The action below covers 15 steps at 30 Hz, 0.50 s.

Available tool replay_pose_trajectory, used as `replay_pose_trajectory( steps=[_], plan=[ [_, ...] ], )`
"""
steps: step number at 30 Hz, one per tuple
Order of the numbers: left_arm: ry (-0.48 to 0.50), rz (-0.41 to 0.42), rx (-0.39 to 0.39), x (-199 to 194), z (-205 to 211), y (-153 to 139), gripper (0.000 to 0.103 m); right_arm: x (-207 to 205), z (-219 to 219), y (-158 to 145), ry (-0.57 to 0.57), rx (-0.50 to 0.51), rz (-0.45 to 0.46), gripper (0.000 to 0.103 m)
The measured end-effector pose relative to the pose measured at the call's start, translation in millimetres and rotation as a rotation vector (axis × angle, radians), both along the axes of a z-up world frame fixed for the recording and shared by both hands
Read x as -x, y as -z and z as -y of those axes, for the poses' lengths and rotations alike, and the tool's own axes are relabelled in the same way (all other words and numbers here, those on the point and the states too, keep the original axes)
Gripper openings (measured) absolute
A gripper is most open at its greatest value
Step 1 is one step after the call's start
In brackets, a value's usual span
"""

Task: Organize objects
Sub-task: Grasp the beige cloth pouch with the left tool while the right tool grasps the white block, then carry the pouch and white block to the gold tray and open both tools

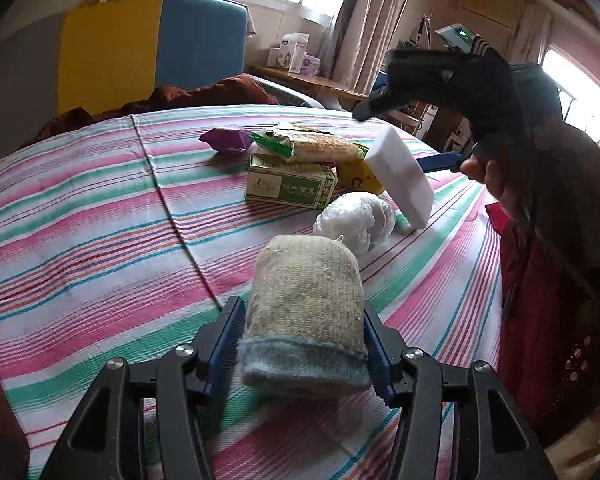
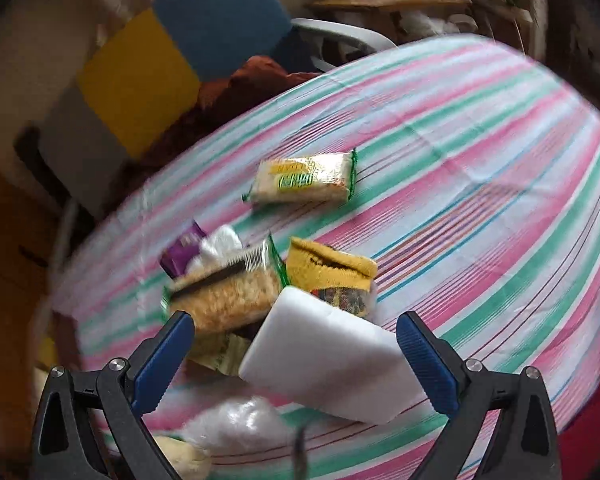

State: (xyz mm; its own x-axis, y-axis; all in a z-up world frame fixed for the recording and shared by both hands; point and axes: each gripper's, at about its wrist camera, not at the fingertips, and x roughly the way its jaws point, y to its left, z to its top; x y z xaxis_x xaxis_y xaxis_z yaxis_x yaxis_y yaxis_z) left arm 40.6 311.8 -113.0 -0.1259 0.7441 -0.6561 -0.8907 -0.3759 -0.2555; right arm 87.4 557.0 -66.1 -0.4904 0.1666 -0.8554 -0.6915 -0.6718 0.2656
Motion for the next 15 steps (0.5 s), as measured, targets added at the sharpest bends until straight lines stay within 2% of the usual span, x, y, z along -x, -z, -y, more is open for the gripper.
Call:
replay_pose_trajectory(
  steps=[5,8,12,15],
  plan=[
    [0.001,0.016,-0.011,2,2,0,0.057,5,7,4,-0.007,-0.046,0.063,0.103],
    [0.002,0.024,-0.016,3,2,0,0.057,9,6,6,-0.015,-0.064,0.146,0.103],
    [0.003,0.034,-0.022,4,4,1,0.057,19,16,-10,-0.131,-0.134,0.225,0.103],
    [0.003,0.035,-0.023,4,4,1,0.058,28,30,-10,-0.249,-0.254,0.353,0.103]
  ],
)
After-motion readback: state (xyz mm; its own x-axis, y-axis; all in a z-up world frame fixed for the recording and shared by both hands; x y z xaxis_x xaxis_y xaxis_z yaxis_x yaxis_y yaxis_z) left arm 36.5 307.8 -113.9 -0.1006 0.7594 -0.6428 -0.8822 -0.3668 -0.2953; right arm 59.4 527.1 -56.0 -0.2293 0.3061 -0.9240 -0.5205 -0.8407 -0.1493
